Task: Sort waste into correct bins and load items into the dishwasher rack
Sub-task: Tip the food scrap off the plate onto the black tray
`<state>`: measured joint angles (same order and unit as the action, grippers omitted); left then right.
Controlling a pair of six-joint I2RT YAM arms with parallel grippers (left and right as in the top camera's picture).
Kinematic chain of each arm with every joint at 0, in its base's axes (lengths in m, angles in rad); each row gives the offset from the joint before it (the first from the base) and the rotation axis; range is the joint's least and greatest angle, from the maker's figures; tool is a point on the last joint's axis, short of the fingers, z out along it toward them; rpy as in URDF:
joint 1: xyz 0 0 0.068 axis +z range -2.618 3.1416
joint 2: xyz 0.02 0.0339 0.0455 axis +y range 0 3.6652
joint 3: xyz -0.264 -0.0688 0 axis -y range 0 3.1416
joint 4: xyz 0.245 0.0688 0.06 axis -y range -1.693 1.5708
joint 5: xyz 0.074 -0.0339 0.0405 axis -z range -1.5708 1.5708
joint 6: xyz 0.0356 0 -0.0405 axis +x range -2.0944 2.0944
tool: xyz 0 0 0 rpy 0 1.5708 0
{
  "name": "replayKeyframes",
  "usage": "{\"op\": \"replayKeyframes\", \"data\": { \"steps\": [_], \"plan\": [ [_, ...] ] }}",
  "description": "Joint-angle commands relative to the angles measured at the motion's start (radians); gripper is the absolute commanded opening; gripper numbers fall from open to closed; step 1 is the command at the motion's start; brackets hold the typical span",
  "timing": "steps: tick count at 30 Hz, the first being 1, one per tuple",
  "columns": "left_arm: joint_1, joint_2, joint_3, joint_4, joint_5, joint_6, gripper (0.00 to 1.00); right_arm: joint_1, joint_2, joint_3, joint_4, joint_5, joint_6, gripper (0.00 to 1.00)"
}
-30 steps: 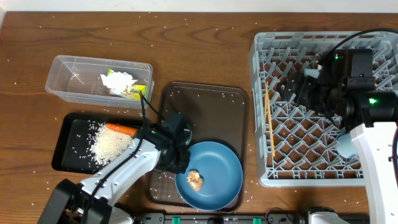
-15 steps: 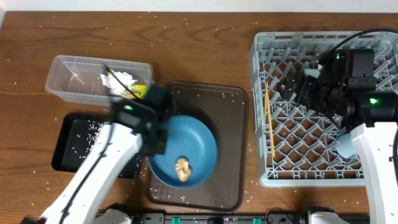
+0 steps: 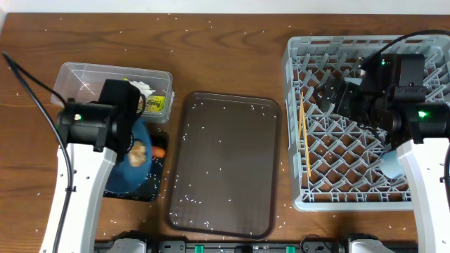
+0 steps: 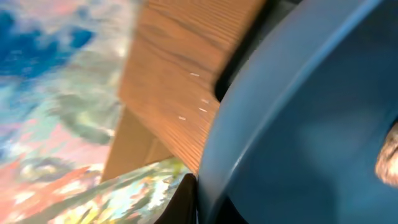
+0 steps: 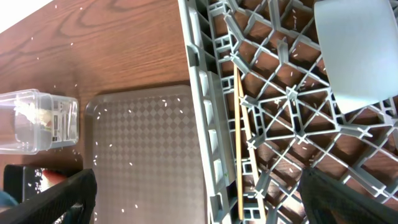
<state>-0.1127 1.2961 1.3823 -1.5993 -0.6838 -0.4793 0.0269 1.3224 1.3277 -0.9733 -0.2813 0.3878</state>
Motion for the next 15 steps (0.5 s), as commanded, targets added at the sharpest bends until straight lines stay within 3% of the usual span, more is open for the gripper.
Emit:
{"op": "replayKeyframes", "data": {
  "steps": [1,7,12,15],
  "plan": [
    [0.006,0.023,0.009,-0.010,-0.208,-0.089,0.06,-0.011,-0.016,0.006,0.013,-0.007,-0.026,0.99],
    [0.006,0.137,-0.025,-0.047,-0.295,-0.163,0.06,-0.011,-0.016,0.006,0.040,-0.008,-0.026,0.99],
    [-0.001,0.263,-0.058,-0.091,-0.365,-0.106,0.06,-0.011,-0.016,0.006,0.042,-0.008,-0.026,0.99],
    [-0.015,0.280,-0.054,-0.091,-0.369,-0.148,0.06,-0.011,-0.016,0.006,0.042,-0.008,-0.036,0.99]
  ]
}}
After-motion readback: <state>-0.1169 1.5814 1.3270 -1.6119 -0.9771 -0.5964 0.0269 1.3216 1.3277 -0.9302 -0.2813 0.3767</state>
